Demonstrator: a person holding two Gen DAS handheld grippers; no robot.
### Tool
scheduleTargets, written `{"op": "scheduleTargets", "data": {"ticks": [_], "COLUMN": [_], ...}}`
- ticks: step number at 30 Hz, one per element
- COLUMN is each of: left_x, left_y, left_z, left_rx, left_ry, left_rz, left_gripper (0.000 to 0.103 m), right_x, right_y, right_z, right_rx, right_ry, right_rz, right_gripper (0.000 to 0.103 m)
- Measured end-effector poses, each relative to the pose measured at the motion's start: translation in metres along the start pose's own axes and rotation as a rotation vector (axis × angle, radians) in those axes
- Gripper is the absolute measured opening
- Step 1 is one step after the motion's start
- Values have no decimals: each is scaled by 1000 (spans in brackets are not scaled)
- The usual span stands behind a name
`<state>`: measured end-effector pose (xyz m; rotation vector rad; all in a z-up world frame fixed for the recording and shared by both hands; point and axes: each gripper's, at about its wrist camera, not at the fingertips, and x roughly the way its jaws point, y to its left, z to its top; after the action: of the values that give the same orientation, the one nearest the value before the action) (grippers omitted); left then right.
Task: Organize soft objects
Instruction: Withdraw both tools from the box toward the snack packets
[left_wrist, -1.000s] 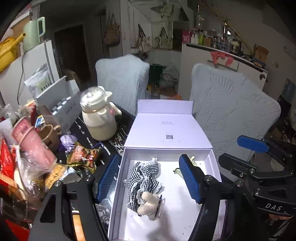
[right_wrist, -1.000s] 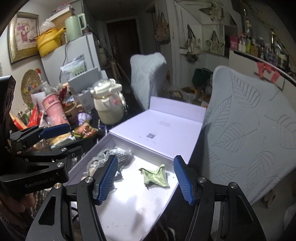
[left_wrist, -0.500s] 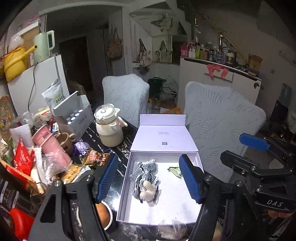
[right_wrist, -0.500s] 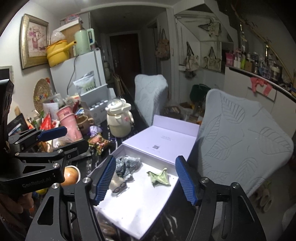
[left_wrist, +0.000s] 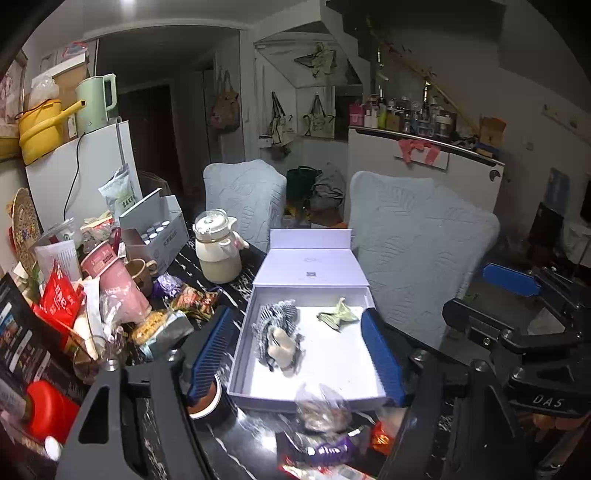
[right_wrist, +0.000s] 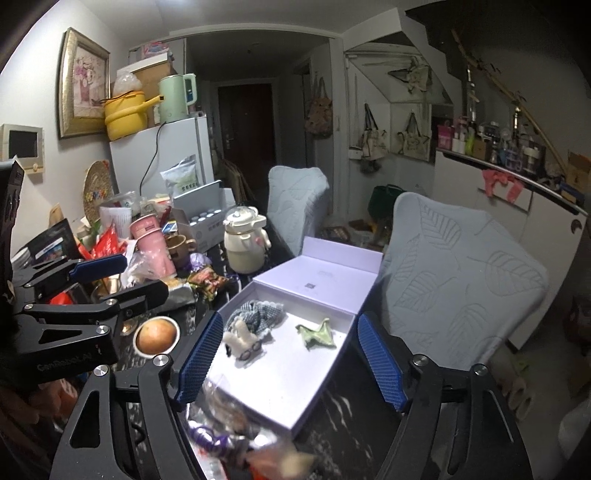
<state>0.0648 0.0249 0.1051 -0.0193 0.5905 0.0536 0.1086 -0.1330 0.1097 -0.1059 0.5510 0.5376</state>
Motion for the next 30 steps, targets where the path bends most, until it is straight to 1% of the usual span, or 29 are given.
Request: {"op": "scheduleTargets", "data": {"ticks": [5,8,11,14,21,30], "left_x": [-15,-26,-35,-44,-58,-62], "left_y": [-6,-9,-12,-14,-17,-20], "left_z": [-18,-31,-42,-52,-76,-107], "left_rx": [5,0,-9,-18,-31,-37], "left_ry": [-2,11,15,15,31,61], "left_rz": [-17,-43,-73,-108,-117,-95], "left_gripper": [77,77,78,77,77,77], "right_x": [-23,-33,-42,-51,-66,-68], "right_y": [4,9,12,15,21,26], "right_z": [-18,-30,-42,-53,-76,-111], "right_rx": [1,2,4,3,10,19], "right_ry": [-11,-10,-11,-14,0,44], "right_rz": [-19,-21,-25,-30,-25,-24], "right_gripper": [79,80,84,84,85,85]}}
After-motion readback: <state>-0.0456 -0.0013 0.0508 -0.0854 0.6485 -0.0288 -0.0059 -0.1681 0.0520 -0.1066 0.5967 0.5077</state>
